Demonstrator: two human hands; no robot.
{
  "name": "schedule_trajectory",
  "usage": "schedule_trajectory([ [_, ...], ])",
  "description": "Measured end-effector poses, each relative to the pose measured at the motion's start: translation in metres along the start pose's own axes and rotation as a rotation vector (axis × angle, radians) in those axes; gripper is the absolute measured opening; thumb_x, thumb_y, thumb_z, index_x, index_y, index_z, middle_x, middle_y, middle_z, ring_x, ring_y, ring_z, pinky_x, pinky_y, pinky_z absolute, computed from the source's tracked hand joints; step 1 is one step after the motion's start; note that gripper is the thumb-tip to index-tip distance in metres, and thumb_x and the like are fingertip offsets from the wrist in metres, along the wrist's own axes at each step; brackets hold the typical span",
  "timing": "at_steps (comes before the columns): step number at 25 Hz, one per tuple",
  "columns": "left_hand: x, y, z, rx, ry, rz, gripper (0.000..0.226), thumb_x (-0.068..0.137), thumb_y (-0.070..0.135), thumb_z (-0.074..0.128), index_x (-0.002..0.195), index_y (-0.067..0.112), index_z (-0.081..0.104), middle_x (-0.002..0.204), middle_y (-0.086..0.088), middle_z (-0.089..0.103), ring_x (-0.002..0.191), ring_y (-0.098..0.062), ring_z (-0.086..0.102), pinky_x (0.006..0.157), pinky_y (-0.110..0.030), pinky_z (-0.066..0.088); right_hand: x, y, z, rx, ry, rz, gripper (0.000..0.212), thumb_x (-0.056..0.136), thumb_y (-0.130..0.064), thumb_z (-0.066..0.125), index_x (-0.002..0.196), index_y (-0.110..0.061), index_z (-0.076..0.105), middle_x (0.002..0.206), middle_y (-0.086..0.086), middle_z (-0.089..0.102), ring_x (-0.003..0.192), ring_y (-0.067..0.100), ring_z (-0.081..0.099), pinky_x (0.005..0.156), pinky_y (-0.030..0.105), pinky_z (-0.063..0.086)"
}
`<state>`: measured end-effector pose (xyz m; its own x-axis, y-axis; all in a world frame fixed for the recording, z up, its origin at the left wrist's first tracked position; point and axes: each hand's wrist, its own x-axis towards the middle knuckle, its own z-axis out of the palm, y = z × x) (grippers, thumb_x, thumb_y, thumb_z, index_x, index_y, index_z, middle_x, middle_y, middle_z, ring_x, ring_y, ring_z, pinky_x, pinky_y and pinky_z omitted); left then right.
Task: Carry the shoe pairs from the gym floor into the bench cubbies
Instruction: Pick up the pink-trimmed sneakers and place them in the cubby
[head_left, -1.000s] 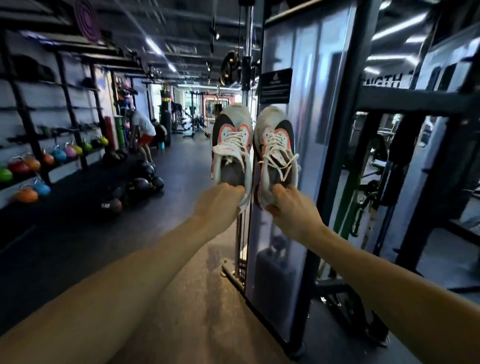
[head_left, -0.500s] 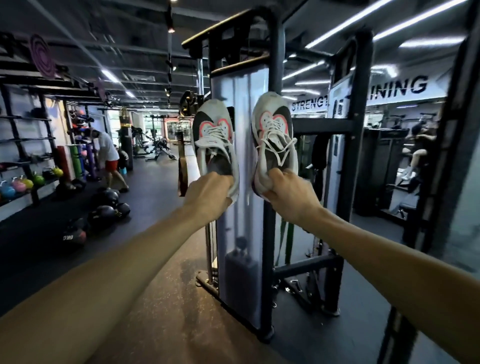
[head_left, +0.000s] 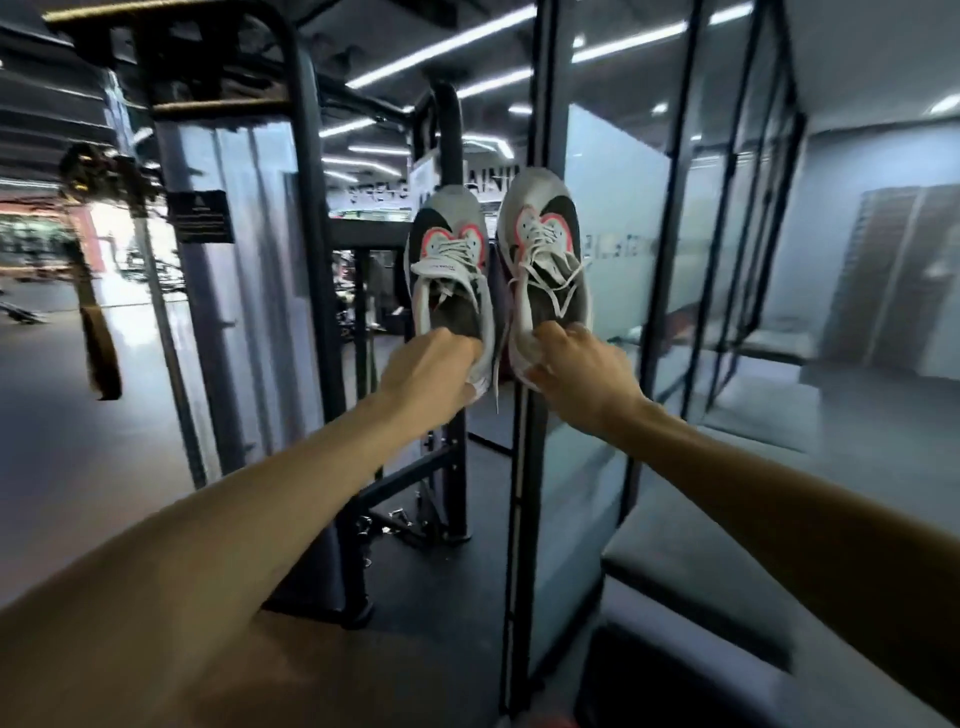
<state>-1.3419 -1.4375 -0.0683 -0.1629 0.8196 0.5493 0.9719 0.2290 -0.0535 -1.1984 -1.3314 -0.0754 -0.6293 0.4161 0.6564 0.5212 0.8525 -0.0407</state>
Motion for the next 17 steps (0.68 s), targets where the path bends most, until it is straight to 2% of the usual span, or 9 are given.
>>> schedule_trajectory([
  [5, 0.010, 0.132, -0.008, -0.145, -0.003, 0.153, 0.029, 0.084, 0.021, 0.067, 0.069, 0.015, 0.042, 0.073, -0.005, 0.051, 0.075, -0.031, 0.060, 0.058, -0.036, 0.043, -0.092, 0.073, -0.092, -0.190, 0.001, 0.128, 0.017, 0.093, -0.022, 0.052, 0.107, -0.013, 0.049, 0.099, 0.007, 0.057, 0.083, 0.025, 0.055, 0.062, 0.035, 0.039],
  [9, 0.021, 0.244, -0.010, -0.251, 0.040, 0.291, 0.036, 0.083, 0.017, 0.066, 0.063, 0.017, 0.036, 0.069, -0.005, 0.049, 0.074, -0.034, 0.059, 0.059, -0.036, 0.043, -0.166, 0.137, -0.166, -0.290, 0.029, 0.235, 0.017, 0.094, -0.024, 0.050, 0.105, -0.010, 0.050, 0.097, 0.009, 0.060, 0.086, 0.027, 0.055, 0.063, 0.038, 0.045],
  [13, 0.027, 0.394, -0.011, -0.370, 0.054, 0.442, 0.038, 0.088, 0.026, 0.062, 0.062, 0.016, 0.036, 0.065, -0.003, 0.046, 0.071, -0.034, 0.055, 0.057, -0.033, 0.038, -0.260, 0.220, -0.252, -0.409, 0.032, 0.365, 0.015, 0.097, -0.024, 0.046, 0.103, -0.011, 0.051, 0.093, 0.007, 0.056, 0.073, 0.015, 0.037, 0.061, 0.033, 0.037],
  [15, 0.024, 0.476, -0.013, -0.431, 0.058, 0.499, 0.029, 0.089, 0.025, 0.058, 0.066, 0.015, 0.045, 0.068, -0.004, 0.050, 0.070, -0.032, 0.055, 0.058, -0.033, 0.038, -0.312, 0.267, -0.294, -0.451, 0.036, 0.431, 0.015, 0.097, -0.026, 0.046, 0.100, -0.013, 0.050, 0.085, 0.003, 0.048, 0.072, 0.016, 0.037, 0.061, 0.032, 0.035],
  [17, 0.025, 0.543, -0.013, -0.473, 0.067, 0.523, 0.022, 0.089, 0.019, 0.057, 0.069, 0.014, 0.050, 0.069, -0.003, 0.051, 0.069, -0.029, 0.053, 0.059, -0.032, 0.038, -0.354, 0.310, -0.325, -0.473, 0.040, 0.495, 0.016, 0.096, -0.028, 0.048, 0.098, -0.013, 0.049, 0.084, 0.001, 0.047, 0.072, 0.017, 0.043, 0.061, 0.032, 0.037],
])
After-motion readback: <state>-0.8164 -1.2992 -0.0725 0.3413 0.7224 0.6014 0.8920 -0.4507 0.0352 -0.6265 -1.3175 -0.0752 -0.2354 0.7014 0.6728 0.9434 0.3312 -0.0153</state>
